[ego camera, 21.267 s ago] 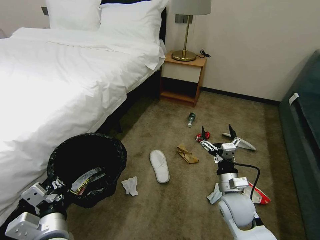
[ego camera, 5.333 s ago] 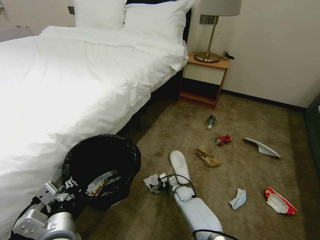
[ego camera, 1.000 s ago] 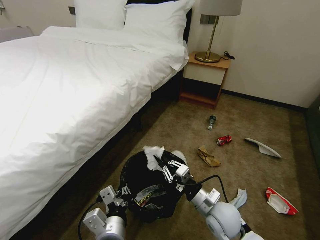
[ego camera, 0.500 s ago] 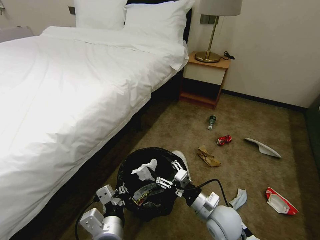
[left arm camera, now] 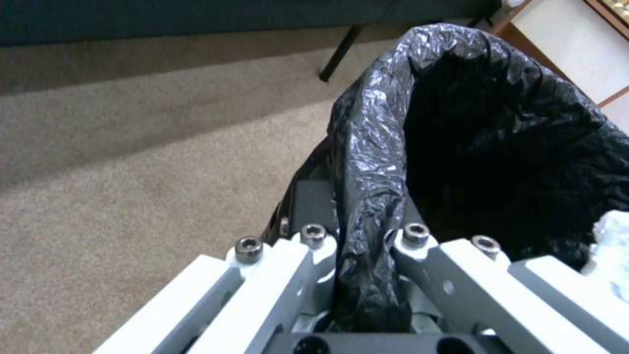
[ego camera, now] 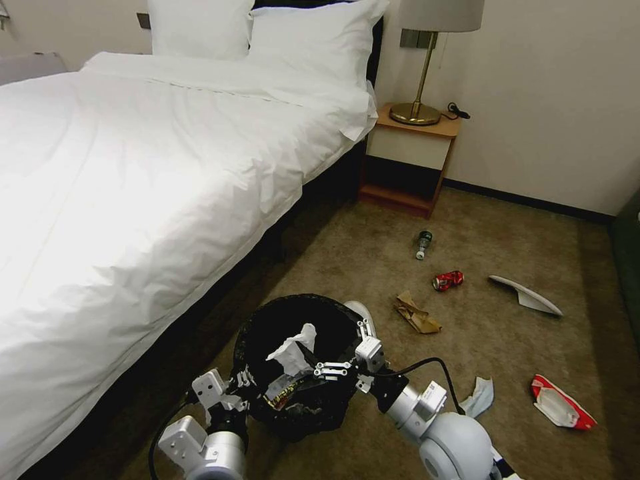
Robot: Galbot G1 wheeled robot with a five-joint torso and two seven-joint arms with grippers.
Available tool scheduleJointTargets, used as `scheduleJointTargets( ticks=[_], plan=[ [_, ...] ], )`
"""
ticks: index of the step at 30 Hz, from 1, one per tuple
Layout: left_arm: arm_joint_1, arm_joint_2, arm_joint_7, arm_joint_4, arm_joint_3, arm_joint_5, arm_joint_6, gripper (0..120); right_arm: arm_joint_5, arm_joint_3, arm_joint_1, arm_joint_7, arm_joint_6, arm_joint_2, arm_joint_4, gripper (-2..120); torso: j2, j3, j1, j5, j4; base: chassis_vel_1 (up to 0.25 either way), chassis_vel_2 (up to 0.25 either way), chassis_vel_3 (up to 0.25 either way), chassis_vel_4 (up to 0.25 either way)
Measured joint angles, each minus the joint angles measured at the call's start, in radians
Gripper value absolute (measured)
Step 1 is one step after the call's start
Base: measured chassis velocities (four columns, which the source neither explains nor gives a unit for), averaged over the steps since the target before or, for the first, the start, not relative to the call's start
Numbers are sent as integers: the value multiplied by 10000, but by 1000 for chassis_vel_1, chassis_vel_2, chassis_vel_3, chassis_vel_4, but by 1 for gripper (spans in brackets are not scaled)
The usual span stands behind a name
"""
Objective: Pick up the trash bin, then pick up the garbage on the floor and place it into the trash bin.
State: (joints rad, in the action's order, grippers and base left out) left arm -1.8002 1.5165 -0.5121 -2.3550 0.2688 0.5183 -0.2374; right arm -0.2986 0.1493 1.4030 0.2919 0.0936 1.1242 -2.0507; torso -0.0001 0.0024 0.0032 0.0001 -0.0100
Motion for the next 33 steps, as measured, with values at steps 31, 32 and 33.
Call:
scheduleJointTargets(
  ticks=[31,32,33],
  plan=[
    [12,32,-9,2,104,-103,15,4,-5378,-590,-1191,-5407,-7219,-749,-2248,100,0,0,0,-1,0,0,0,0,0],
    [12,30,-9,3,123,-96,19,4,-5561,-566,-1310,-5482,-7426,-749,-2312,100,0,0,0,-1,0,0,0,0,0],
    [6,26,-8,3,137,-91,21,4,-5711,-545,-1453,-5547,-7643,-747,-2376,100,0,0,0,-1,0,0,0,0,0]
  ],
)
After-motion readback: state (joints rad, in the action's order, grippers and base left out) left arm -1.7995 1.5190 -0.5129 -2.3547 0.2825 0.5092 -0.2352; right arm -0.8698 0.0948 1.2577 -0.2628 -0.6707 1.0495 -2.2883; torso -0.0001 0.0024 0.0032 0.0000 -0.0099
